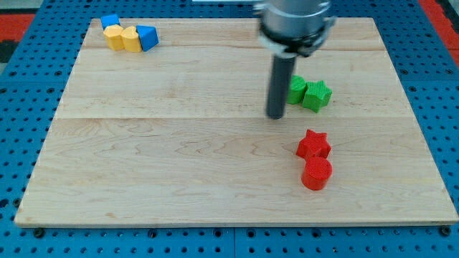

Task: Push the red blocks towards the green blocks

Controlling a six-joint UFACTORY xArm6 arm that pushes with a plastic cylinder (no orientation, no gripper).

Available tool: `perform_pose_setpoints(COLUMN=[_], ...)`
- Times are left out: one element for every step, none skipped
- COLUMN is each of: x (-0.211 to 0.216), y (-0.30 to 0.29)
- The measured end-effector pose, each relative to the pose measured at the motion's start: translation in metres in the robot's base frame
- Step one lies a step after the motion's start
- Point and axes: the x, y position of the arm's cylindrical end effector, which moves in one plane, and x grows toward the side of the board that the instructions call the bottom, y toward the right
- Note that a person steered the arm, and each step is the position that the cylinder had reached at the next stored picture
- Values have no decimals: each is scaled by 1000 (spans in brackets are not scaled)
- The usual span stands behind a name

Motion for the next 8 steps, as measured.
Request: perform_pose_setpoints(x=[98,148,121,76,26,74,95,73], y=[-41,57,77,92,92,104,42,13])
